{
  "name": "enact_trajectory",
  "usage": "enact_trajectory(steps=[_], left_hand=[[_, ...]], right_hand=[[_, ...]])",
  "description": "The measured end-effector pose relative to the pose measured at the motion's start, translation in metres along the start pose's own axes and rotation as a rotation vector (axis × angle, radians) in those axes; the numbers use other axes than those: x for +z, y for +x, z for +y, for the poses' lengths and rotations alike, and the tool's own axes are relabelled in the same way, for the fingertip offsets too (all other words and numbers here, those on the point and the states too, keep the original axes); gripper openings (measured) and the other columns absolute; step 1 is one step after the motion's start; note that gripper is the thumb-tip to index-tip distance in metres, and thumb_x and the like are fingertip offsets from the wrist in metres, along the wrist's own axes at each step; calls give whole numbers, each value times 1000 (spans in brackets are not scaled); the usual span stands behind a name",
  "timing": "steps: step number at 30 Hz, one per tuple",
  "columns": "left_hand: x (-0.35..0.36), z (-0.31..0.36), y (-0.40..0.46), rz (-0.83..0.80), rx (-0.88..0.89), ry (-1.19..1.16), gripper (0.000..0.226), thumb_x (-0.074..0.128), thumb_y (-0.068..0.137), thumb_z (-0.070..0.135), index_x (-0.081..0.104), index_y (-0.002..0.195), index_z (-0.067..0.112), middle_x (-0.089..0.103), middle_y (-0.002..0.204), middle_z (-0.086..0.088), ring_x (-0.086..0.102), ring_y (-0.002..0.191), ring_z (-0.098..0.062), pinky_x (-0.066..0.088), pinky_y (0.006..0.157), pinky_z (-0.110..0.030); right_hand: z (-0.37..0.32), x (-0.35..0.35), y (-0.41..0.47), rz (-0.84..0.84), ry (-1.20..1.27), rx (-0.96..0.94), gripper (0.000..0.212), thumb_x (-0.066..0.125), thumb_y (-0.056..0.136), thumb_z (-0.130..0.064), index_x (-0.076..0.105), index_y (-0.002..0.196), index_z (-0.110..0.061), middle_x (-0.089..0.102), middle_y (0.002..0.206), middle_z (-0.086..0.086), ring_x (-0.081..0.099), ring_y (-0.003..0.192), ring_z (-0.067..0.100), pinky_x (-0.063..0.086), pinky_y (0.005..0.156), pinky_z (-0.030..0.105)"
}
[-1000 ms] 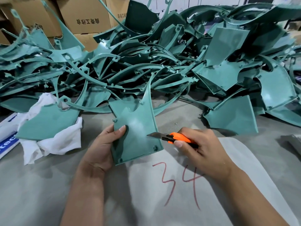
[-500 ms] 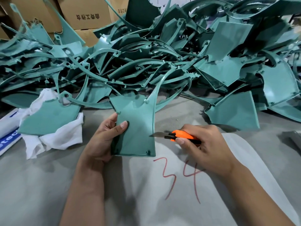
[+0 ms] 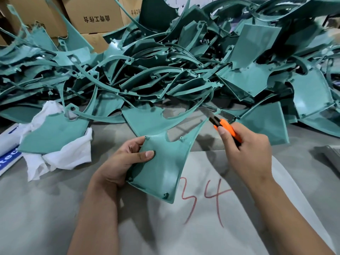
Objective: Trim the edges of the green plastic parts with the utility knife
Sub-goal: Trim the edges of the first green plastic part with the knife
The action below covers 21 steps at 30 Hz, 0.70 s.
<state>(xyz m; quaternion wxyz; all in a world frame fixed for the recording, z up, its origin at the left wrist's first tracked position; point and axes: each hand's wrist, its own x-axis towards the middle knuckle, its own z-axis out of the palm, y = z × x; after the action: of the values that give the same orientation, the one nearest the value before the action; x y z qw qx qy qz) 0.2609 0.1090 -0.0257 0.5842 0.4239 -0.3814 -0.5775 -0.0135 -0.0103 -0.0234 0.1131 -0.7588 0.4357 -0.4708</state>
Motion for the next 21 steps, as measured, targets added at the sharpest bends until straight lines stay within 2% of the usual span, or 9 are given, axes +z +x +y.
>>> enact_trajectory(steps=[1, 3, 6, 10, 13, 15, 18, 21], left_hand=[[1, 0, 1, 8, 2, 7, 41, 73, 78, 4, 72, 119, 3, 74, 115, -21, 76, 94, -30, 62, 78, -35], [2, 2, 2, 54, 14, 26, 40, 75, 75, 7, 74, 116, 5, 74, 114, -21, 76, 92, -29, 62, 76, -34], [3, 4, 5, 149, 49, 40, 39, 72, 77, 7, 73, 115, 3, 73, 115, -22, 75, 91, -29, 62, 76, -34], [2, 7, 4, 151, 42, -7, 52, 71, 78, 10, 64, 128, -5, 72, 117, -25, 75, 93, -32, 62, 76, -36], [0, 8, 1, 101, 28, -18, 42, 67, 81, 8, 68, 122, -2, 73, 111, -22, 75, 90, -31, 61, 76, -36], [0, 8, 0, 75, 25, -33, 38, 67, 80, 7, 72, 118, 1, 75, 108, -20, 76, 88, -30, 62, 75, -35], [0, 8, -1, 77, 20, -41, 36, 66, 79, 6, 75, 114, 4, 76, 105, -19, 76, 86, -29, 62, 73, -35], [0, 7, -1, 79, 13, -42, 36, 64, 78, 3, 76, 112, 5, 76, 103, -19, 76, 83, -30, 62, 72, -36]], right_hand=[[0, -1, 0, 11, 2, -5, 45, 56, 105, -47, 43, 70, -22, 38, 51, -4, 40, 48, 25, 31, 50, 35], [-3, -3, -1, -18, 96, -140, 40, 57, 104, -44, 49, 71, -22, 39, 54, -7, 41, 49, 20, 33, 47, 37], [-14, 1, -12, -204, 265, -366, 35, 58, 102, -44, 64, 78, -18, 46, 63, -11, 46, 55, 15, 41, 50, 40], [-20, 9, -19, -336, 240, -446, 32, 62, 99, -42, 66, 80, -17, 49, 62, -6, 46, 58, 15, 41, 53, 41], [-18, 7, -17, -298, 206, -404, 36, 60, 99, -45, 65, 77, -17, 48, 60, -6, 46, 55, 16, 42, 52, 42], [-16, 4, -14, -228, 189, -347, 39, 59, 100, -46, 58, 73, -18, 43, 58, -9, 43, 53, 16, 41, 51, 42], [-13, 1, -10, -125, 137, -258, 35, 58, 102, -44, 47, 73, -28, 38, 57, -11, 40, 52, 14, 39, 49, 39], [-7, -1, -5, -18, 43, -120, 40, 58, 102, -45, 46, 71, -22, 37, 53, -6, 39, 49, 20, 33, 48, 38]])
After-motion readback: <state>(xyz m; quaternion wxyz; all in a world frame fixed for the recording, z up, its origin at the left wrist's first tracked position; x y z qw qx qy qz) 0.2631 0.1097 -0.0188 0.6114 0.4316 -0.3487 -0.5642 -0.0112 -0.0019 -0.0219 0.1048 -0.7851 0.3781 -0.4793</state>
